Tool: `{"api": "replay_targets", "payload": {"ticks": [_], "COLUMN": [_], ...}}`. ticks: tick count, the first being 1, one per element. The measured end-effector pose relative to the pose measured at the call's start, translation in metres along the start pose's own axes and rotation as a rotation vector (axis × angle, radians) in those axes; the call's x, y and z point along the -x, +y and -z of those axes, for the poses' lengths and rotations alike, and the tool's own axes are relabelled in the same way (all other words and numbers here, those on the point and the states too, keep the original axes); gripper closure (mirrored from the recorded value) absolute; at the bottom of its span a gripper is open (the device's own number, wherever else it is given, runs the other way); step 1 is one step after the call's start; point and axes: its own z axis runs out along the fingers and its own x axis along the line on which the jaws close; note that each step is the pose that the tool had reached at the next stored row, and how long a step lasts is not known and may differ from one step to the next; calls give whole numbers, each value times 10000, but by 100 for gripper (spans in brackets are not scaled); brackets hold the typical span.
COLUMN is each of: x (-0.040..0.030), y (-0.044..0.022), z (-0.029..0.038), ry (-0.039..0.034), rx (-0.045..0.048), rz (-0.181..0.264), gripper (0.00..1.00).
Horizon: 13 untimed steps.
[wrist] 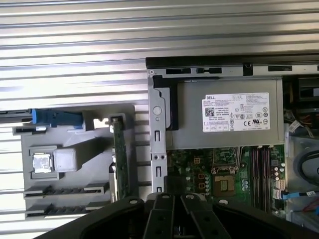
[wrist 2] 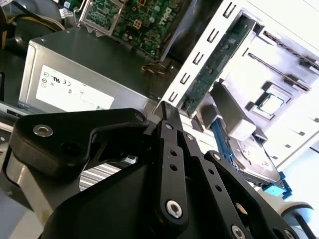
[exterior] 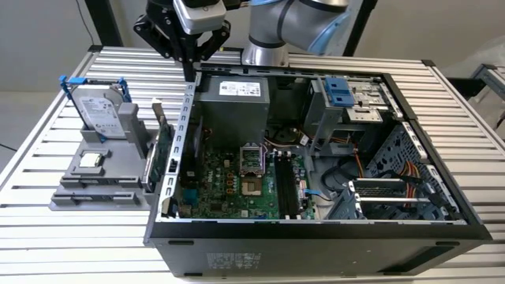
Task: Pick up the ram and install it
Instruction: 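Reach for the ram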
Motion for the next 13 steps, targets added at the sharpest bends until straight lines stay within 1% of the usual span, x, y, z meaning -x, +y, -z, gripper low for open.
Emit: {"api": "replay_targets", "payload": {"ticks": [6, 13], "x": [-94, -181], "y": [-7, -13], "z": [2, 4], "ry": [0, 4], "rx": [0, 0], "rz": [0, 0], "gripper": [100, 100]}}
